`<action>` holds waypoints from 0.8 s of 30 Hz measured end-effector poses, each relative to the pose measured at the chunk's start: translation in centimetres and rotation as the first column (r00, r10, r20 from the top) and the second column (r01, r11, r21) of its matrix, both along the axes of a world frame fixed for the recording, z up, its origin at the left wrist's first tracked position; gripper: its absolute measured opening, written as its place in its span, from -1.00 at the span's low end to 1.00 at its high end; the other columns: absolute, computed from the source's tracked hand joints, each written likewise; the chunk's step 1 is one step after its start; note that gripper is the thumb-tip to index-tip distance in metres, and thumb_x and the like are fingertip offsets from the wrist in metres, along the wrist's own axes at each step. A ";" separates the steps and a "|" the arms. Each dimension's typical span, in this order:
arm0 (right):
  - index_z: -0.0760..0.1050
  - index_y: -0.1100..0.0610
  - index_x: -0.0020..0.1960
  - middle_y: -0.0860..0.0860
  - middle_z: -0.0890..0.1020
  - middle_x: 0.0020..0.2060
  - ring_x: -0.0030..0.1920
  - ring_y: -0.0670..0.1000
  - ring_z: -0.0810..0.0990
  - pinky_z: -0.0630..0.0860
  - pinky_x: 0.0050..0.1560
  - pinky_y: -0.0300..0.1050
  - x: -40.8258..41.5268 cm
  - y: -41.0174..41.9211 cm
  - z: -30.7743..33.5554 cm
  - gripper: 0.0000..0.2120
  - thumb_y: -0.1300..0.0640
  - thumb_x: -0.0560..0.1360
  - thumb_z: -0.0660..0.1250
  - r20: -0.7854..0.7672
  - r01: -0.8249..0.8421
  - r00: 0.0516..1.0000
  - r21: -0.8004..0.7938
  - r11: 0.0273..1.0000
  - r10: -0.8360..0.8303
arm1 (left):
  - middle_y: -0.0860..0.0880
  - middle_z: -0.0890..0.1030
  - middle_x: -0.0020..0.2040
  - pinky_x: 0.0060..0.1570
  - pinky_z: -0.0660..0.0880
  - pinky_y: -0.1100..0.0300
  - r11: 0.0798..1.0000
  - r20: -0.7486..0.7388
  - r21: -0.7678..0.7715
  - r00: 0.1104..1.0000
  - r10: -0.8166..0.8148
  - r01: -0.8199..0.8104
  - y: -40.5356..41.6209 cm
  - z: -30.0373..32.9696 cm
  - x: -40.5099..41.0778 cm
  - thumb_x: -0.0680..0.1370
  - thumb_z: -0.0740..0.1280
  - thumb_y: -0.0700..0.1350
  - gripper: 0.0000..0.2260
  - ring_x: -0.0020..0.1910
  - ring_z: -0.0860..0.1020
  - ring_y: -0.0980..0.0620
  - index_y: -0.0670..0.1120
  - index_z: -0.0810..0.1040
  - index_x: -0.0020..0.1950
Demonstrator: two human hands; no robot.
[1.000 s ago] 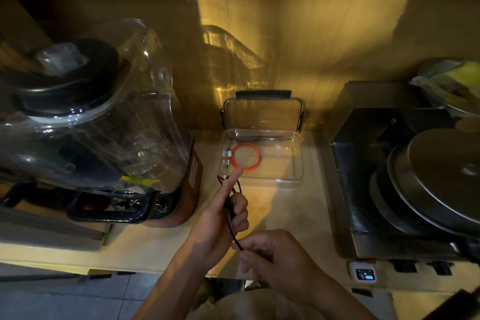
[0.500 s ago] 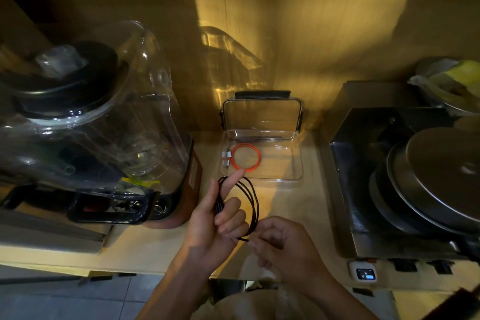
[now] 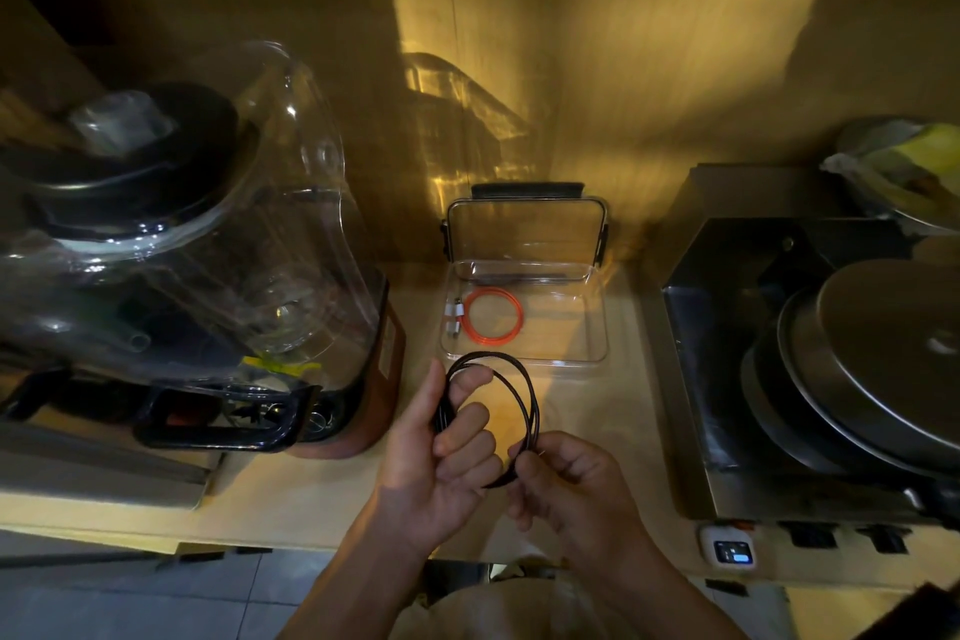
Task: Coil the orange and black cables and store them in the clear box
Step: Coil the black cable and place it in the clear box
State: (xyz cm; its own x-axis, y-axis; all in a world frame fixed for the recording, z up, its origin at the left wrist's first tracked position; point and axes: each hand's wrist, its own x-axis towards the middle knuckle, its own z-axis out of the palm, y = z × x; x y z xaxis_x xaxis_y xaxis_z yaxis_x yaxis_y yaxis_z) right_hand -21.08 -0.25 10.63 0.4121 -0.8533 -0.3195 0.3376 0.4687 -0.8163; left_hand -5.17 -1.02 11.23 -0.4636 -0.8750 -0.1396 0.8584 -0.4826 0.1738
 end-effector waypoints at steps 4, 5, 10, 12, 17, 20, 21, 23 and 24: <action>0.66 0.21 -0.17 0.18 0.58 -0.45 -0.46 0.06 0.52 0.47 -0.45 -0.15 0.0 -0.3 -0.1 -0.50 -0.16 0.13 0.65 -0.027 -0.004 1.000 0.036 0.999 0.005 | 0.02 0.23 -0.51 -0.54 0.20 0.25 0.999 0.008 0.026 1.000 0.021 -0.022 -0.1 0.1 -0.2 0.64 0.05 0.21 -0.51 -0.58 0.20 0.11 -0.17 0.55 -0.02; 0.66 0.21 -0.16 0.18 0.58 -0.44 -0.45 0.06 0.53 0.47 -0.44 -0.15 0.0 -0.3 -0.1 -0.49 -0.16 0.12 0.65 -0.036 -0.004 0.999 0.047 0.999 0.005 | 0.02 0.22 -0.51 -0.54 0.22 0.24 0.999 0.002 0.031 1.000 0.023 -0.023 -0.1 0.0 -0.2 0.64 0.03 0.21 -0.49 -0.58 0.19 0.11 -0.18 0.55 -0.03; 0.63 0.27 -0.14 0.20 0.56 -0.44 -0.44 0.09 0.51 0.47 -0.45 -0.12 0.0 -0.4 0.0 -0.67 0.02 0.29 0.55 -0.089 0.016 0.996 0.067 0.998 -0.010 | 0.01 0.22 -0.51 -0.55 0.21 0.23 0.996 0.010 0.067 0.999 0.050 -0.051 -0.3 0.1 -0.2 0.64 0.05 0.18 -0.53 -0.57 0.17 0.10 -0.18 0.52 -0.01; 0.63 0.27 -0.15 0.20 0.56 -0.44 -0.44 0.10 0.50 0.47 -0.44 -0.12 -0.1 -0.5 0.0 -0.76 0.09 0.33 0.49 -0.104 0.026 0.994 0.074 0.997 -0.018 | 0.00 0.26 -0.52 -0.54 0.19 0.24 0.994 0.051 0.079 0.996 0.067 -0.071 -0.2 0.2 -0.3 0.64 0.06 0.17 -0.55 -0.56 0.16 0.10 -0.18 0.51 -0.01; 0.60 0.34 -0.12 0.20 0.56 -0.44 -0.44 0.09 0.50 0.46 -0.43 -0.10 -0.3 -0.8 0.1 -0.72 0.10 0.39 0.49 -0.143 0.043 0.989 0.040 0.998 -0.037 | 0.02 0.33 -0.55 -0.58 0.22 0.28 0.984 0.226 0.112 0.968 0.112 -0.140 -0.4 0.5 -0.4 0.65 0.04 0.19 -0.51 -0.62 0.26 0.12 -0.16 0.55 -0.09; 0.58 0.39 -0.09 0.19 0.55 -0.46 -0.46 0.08 0.48 0.44 -0.44 -0.09 -0.6 -1.0 0.3 -0.70 0.12 0.40 0.41 -0.180 0.034 0.983 -0.005 0.999 -0.035 | 0.04 0.31 -0.55 -0.57 0.21 0.28 0.979 0.276 0.122 0.953 0.127 -0.166 -0.6 0.8 -0.4 0.64 0.02 0.22 -0.49 -0.62 0.28 0.13 -0.14 0.55 -0.13; 0.56 0.41 -0.09 0.19 0.53 -0.47 -0.47 0.07 0.47 0.43 -0.45 -0.10 -0.7 -1.1 0.3 -0.68 0.12 0.40 0.39 -0.186 0.030 0.982 -0.018 0.999 -0.033 | 0.04 0.30 -0.55 -0.57 0.19 0.28 0.977 0.287 0.130 0.949 0.129 -0.172 -0.6 0.9 -0.4 0.63 0.02 0.22 -0.49 -0.62 0.27 0.13 -0.14 0.54 -0.13; 0.53 0.44 -0.09 0.18 0.51 -0.48 -0.49 0.06 0.45 0.41 -0.48 -0.12 -0.8 -1.1 0.5 -0.67 0.12 0.40 0.38 -0.193 0.023 0.981 -0.038 0.999 -0.030 | 0.04 0.28 -0.55 -0.57 0.18 0.28 0.973 0.318 0.146 0.940 0.124 -0.178 -0.7 1.1 -0.4 0.63 0.02 0.23 -0.49 -0.63 0.25 0.13 -0.13 0.53 -0.15; 0.53 0.44 -0.09 0.18 0.50 -0.48 -0.49 0.05 0.44 0.40 -0.49 -0.13 -0.8 -1.1 0.6 -0.67 0.12 0.40 0.38 -0.199 0.019 0.980 -0.049 0.999 -0.028 | 0.04 0.27 -0.55 -0.57 0.19 0.28 0.973 0.339 0.148 0.933 0.121 -0.179 -0.7 1.3 -0.3 0.63 0.01 0.22 -0.49 -0.63 0.25 0.13 -0.13 0.53 -0.16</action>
State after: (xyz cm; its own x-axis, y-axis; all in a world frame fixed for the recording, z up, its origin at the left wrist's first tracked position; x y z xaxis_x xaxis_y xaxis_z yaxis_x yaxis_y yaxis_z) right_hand -21.85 -1.39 11.19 0.3239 -0.8777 -0.3532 0.1764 0.4228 -0.8889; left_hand -5.52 -1.70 12.51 -0.2321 -0.8794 -0.4157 0.8335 -0.4001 0.3810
